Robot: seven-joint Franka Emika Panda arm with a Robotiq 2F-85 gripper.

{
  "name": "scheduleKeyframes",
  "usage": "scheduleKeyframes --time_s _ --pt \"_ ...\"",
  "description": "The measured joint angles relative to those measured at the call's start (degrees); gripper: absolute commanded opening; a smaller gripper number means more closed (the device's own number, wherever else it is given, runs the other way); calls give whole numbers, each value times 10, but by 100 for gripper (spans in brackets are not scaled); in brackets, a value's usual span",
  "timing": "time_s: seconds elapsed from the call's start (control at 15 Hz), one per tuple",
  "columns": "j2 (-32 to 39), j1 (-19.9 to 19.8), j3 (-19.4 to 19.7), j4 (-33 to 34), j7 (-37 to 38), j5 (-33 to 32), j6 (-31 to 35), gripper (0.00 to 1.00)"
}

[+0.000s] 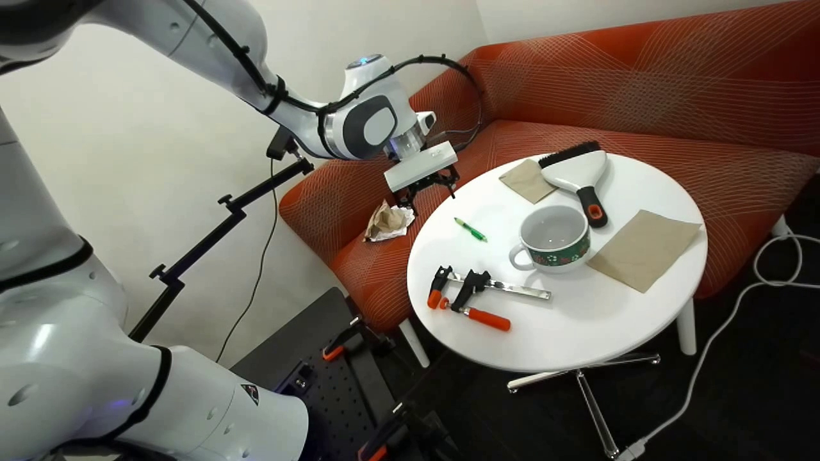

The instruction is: Put the pen in the cup

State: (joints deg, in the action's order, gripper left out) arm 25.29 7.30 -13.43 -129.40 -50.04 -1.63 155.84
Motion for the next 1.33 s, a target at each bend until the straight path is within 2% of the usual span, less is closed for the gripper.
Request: scheduleKeyframes --time_s 0.2,0.47,0.73,1.33 --pt "4 -4 -3 1 -5 -8 0 100" --pt "41 -11 6 26 -14 -79 0 100" --pt "93 -24 11 64 -47 -119 10 100" --pt "157 -22 -2 118 -73 -134 17 100"
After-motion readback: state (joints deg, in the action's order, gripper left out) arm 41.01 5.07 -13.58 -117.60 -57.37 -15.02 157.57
